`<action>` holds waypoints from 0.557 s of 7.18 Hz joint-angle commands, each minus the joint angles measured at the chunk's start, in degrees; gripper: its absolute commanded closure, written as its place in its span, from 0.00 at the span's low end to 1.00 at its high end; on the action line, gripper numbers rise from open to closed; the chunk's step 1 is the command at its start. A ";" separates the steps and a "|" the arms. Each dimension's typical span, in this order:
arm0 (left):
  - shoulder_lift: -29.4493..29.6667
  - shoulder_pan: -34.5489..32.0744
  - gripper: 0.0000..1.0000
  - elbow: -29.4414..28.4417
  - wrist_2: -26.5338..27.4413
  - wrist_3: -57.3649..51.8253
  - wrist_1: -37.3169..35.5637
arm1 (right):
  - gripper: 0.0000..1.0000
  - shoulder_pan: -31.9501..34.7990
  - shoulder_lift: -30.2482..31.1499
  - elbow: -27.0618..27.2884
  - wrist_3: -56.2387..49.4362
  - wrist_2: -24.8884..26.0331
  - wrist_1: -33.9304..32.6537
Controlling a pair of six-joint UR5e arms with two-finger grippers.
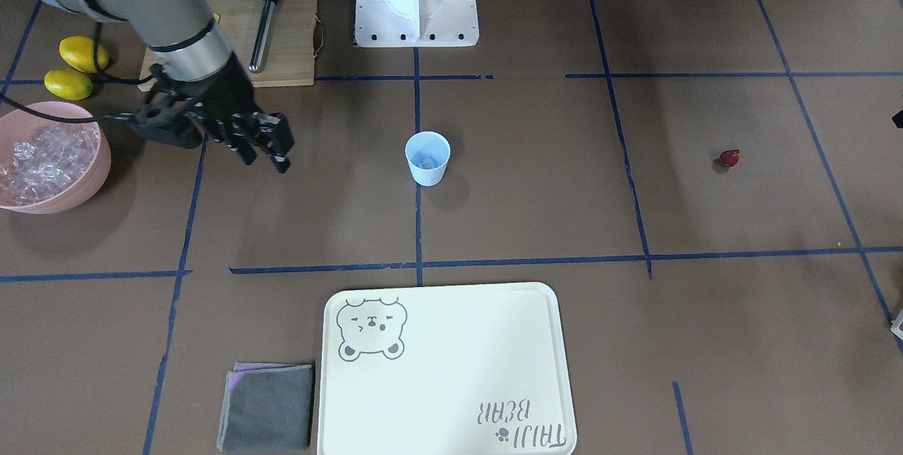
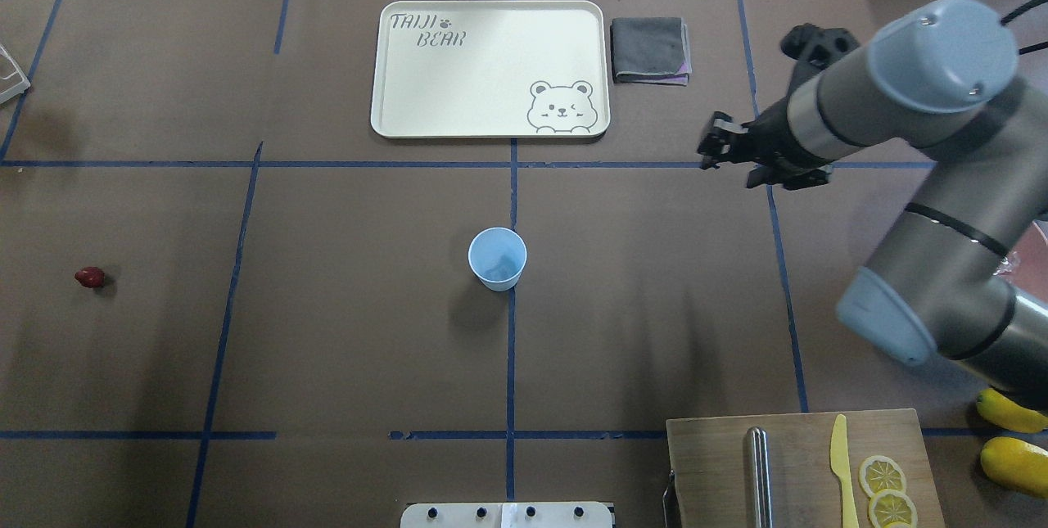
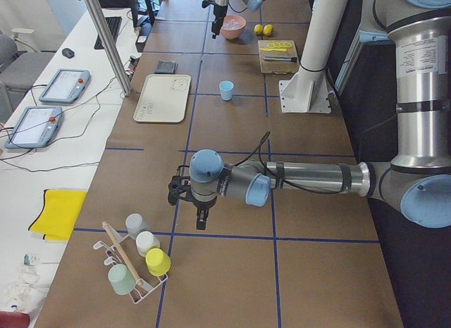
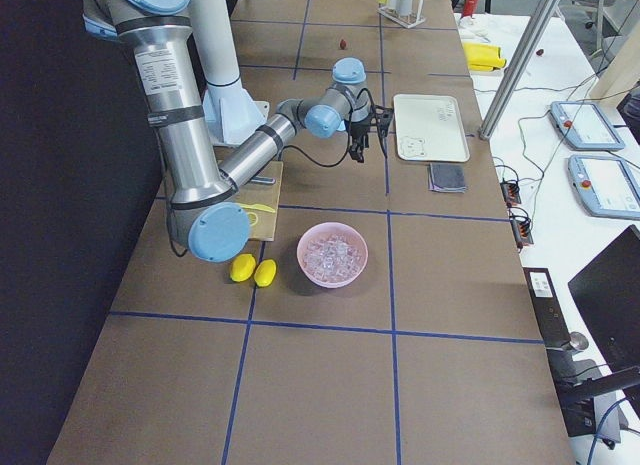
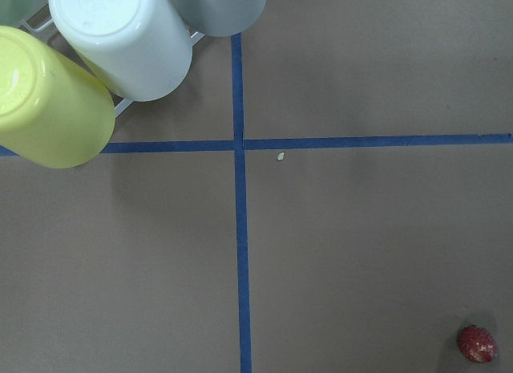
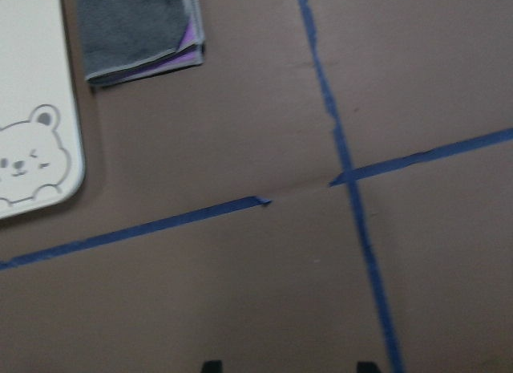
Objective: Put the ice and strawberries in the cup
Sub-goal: 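Move the right gripper back over the pink ice bowl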
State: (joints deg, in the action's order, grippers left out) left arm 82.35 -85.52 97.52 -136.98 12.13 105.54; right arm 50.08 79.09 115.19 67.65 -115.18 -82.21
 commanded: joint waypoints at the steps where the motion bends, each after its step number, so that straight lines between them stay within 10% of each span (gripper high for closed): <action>1: 0.00 0.00 0.00 0.03 -0.04 0.00 0.01 | 0.35 8.77 11.47 1.09 -26.13 -5.55 0.38; 4: 0.00 0.00 0.00 0.03 0.05 0.00 0.01 | 0.32 13.45 20.55 1.09 -54.04 -5.85 0.38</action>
State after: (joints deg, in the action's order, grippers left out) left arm 82.30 -85.52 97.56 -136.94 12.13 105.56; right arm 61.95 96.08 116.31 24.00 -121.05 -81.86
